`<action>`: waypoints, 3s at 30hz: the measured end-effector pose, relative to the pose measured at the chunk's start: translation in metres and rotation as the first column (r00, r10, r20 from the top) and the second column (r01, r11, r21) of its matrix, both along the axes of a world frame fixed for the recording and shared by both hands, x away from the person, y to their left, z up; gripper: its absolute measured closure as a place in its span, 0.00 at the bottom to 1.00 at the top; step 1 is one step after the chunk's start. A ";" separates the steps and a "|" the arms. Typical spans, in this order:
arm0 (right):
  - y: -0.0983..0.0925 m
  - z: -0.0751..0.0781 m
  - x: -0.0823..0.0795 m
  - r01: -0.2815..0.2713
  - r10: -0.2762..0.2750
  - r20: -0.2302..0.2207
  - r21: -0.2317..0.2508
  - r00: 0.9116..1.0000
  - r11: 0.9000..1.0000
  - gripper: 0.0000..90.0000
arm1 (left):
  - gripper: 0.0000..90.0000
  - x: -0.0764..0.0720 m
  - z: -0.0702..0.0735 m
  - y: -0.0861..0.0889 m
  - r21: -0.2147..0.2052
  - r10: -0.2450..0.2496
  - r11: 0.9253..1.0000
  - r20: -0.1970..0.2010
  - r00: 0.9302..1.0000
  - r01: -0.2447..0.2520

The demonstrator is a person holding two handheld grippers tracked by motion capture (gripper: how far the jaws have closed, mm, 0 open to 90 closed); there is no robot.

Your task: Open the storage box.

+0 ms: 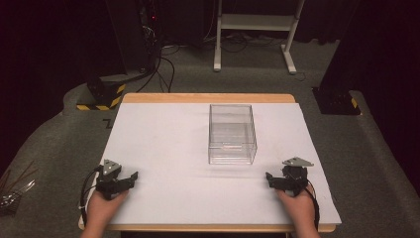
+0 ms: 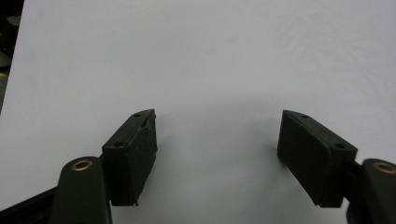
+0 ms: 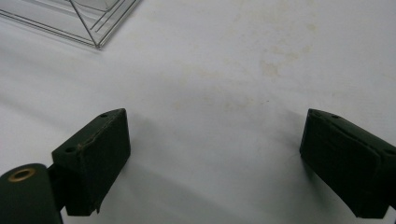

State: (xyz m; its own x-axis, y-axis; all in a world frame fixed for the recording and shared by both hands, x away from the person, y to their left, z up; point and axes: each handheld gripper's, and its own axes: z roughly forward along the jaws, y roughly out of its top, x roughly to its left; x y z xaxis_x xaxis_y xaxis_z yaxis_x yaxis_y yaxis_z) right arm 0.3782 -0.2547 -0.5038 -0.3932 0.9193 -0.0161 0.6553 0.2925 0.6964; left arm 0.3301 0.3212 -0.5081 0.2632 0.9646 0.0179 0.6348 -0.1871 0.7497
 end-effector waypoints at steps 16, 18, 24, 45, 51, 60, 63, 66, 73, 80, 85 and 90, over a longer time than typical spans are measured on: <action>0.000 0.000 0.000 0.000 0.000 0.003 -0.002 1.000 1.000 0.10 | 0.32 0.000 0.000 0.000 -0.008 0.002 1.000 -0.003 1.000 -0.002; 0.001 0.000 0.000 0.000 0.000 0.005 -0.003 1.000 1.000 0.10 | 0.32 0.000 0.000 0.000 -0.009 0.002 1.000 -0.003 1.000 -0.002; 0.001 0.001 -0.003 -0.026 0.026 0.019 -0.004 0.999 1.000 0.18 | 0.32 0.001 0.000 0.001 -0.012 -0.001 1.000 -0.004 1.000 0.001; 0.019 0.026 -0.026 -0.104 0.092 0.148 0.070 0.985 0.992 0.44 | 0.32 0.001 0.000 0.001 -0.012 -0.001 1.000 -0.005 1.000 0.001; 0.030 0.028 -0.031 -0.125 0.112 0.174 0.069 0.978 0.990 0.46 | 0.32 0.001 0.000 0.001 -0.014 -0.006 1.000 -0.009 1.000 0.005; 0.051 0.033 -0.036 -0.166 0.145 0.210 0.085 0.967 0.982 0.49 | 0.31 0.001 0.000 0.001 -0.012 -0.009 1.000 -0.009 1.000 0.008; 0.057 0.037 -0.037 -0.176 0.154 0.219 0.083 0.963 0.981 0.51 | 0.31 0.001 0.000 0.001 -0.011 -0.007 1.000 -0.004 1.000 0.007; 0.061 0.039 -0.037 -0.197 0.172 0.221 0.095 0.960 0.976 0.53 | 0.31 0.001 0.000 0.001 -0.012 -0.008 1.000 -0.008 1.000 0.008; 0.070 0.039 -0.029 -0.239 0.214 0.195 0.115 0.957 0.964 0.53 | 0.31 0.001 0.000 0.001 -0.014 -0.008 1.000 -0.007 1.000 0.008; 0.075 0.042 -0.016 -0.269 0.229 0.216 0.177 0.949 0.947 0.58 | 0.31 0.001 0.000 0.001 -0.011 -0.009 1.000 -0.007 1.000 0.009; 0.079 0.044 -0.008 -0.268 0.224 0.221 0.195 0.949 0.944 0.58 | 0.31 0.001 0.000 0.001 -0.012 -0.009 1.000 -0.007 1.000 0.009; 0.082 0.045 0.001 -0.302 0.252 0.225 0.231 0.941 0.925 0.61 | 0.30 0.001 0.000 0.001 -0.012 -0.010 1.000 -0.007 1.000 0.010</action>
